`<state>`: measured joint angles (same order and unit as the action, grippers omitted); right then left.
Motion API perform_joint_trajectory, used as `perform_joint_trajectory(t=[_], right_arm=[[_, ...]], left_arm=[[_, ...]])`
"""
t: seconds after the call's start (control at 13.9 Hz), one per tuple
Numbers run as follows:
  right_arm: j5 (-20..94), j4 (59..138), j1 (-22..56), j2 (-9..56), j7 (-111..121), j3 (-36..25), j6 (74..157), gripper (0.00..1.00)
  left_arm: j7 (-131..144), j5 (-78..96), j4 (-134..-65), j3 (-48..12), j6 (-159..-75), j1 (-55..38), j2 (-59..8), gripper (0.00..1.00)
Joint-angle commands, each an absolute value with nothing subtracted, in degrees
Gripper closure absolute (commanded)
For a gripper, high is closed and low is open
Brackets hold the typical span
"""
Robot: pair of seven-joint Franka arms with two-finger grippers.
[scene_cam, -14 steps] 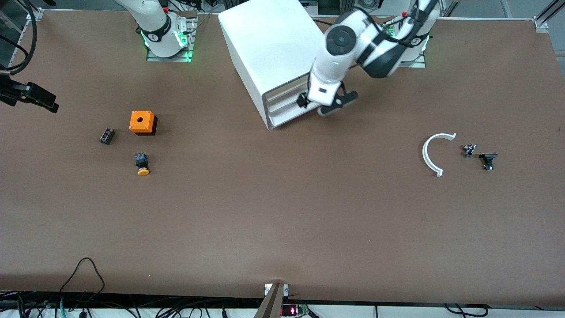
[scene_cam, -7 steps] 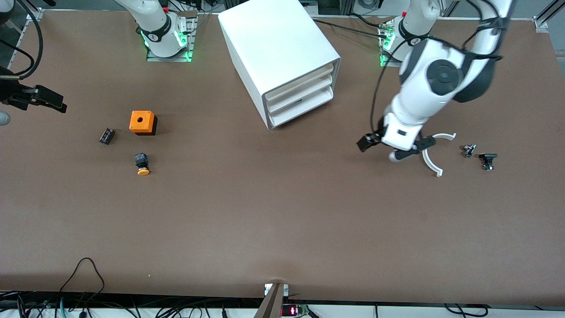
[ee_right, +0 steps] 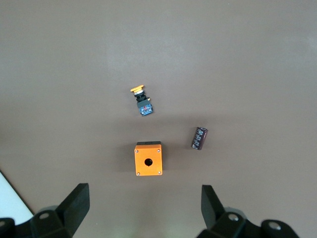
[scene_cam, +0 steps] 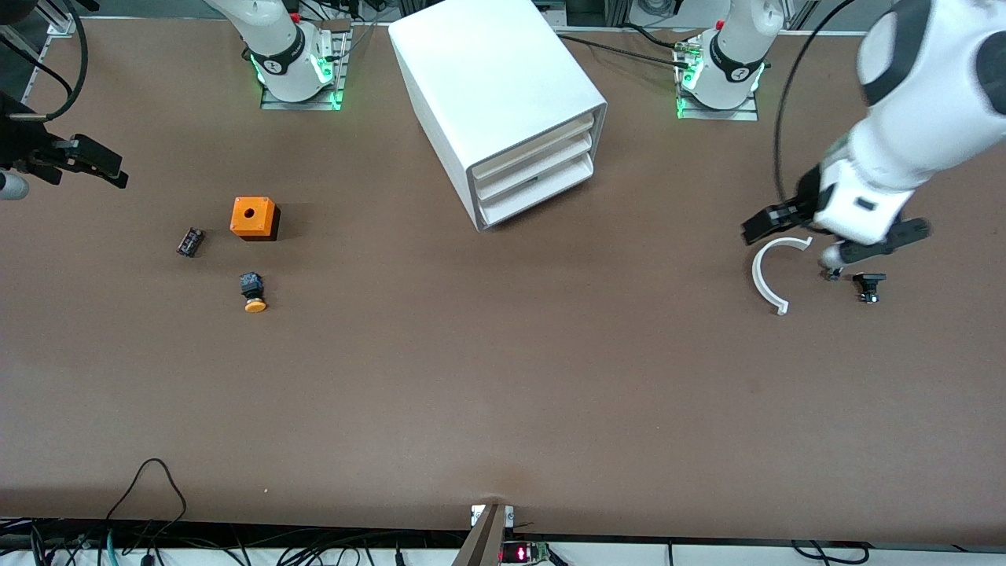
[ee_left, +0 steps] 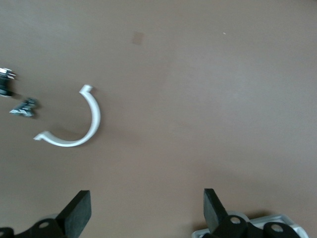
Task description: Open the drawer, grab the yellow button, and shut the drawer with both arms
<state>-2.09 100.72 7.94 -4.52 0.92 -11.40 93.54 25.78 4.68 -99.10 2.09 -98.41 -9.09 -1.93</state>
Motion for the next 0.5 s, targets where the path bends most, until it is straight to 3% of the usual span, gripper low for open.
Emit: perform_joint_trajectory(t=[0.0,0.43], right_arm=[[-1.41,102.57,8.17,-5.89,1.05,-11.34,93.96,0.00],[-1.85,102.48,8.17,-6.33,1.49,-11.86,94.31,0.00]], left_arm=[[19.44,3.70,-95.54,5.52,-92.30,-9.23,-0.36,0.00],[19.07,1.32,-95.98,5.10,-91.32,-9.58,-0.87,0.00]])
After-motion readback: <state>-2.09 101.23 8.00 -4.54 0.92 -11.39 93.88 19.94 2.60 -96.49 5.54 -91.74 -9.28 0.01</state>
